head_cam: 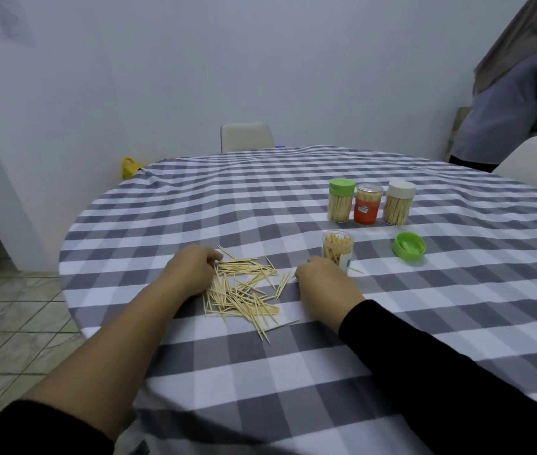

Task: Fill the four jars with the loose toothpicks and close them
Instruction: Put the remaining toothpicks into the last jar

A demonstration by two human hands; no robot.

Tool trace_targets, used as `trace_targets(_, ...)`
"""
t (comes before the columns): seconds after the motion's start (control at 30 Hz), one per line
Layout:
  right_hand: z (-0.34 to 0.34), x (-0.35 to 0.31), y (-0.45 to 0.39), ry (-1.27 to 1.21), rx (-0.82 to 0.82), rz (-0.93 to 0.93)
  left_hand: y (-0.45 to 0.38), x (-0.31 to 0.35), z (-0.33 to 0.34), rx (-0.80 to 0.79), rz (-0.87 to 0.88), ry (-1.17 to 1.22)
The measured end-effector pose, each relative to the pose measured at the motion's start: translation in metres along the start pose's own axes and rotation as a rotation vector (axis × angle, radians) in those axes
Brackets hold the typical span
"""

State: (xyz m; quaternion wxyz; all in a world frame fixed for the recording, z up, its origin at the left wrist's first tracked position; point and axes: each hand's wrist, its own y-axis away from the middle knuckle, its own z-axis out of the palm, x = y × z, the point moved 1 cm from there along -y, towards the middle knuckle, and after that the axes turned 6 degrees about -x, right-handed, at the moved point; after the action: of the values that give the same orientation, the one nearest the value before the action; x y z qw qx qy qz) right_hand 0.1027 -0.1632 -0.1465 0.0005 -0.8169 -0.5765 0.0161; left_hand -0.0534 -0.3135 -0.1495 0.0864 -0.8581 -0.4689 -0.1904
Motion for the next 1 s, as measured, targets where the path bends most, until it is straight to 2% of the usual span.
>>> trace_targets(0.2, -0.006, -0.011, -0.022, -0.259, -0.084, 0.063, -0.002, 0.016, 0.002, -0.026, 0.078, 0.203)
trace_targets(0.3, -0.009, -0.008, -0.025, -0.308, -0.039, 0.138, -0.005, 0.016, -0.003, -0.030, 0.068, 0.290)
trace_targets(0.4, -0.010, -0.009, -0.021, -0.221, -0.074, 0.208, -0.010, 0.012, -0.008, -0.084, 0.131, 0.125)
trace_targets(0.5, -0.009, -0.017, -0.018, -0.122, -0.119, 0.211, -0.010, 0.012, -0.004, -0.301, 0.161, 0.019)
trace_targets(0.53, -0.008, -0.019, -0.019, -0.097, -0.118, 0.205, -0.011, 0.014, -0.002, -0.330, 0.164, -0.020)
trace_targets(0.77, -0.016, -0.024, -0.020, -0.032, -0.133, 0.170, -0.011, 0.035, -0.003, -0.209, 0.315, -0.386)
trace_targets(0.9, -0.020, -0.020, -0.010, 0.092, -0.066, 0.115, -0.014, 0.043, 0.000, -0.158, 0.377, -0.649)
trace_targets(1.0, -0.016, -0.019, -0.007, 0.199, -0.001, 0.050, -0.014, 0.045, 0.008, -0.093, 0.394, -0.736)
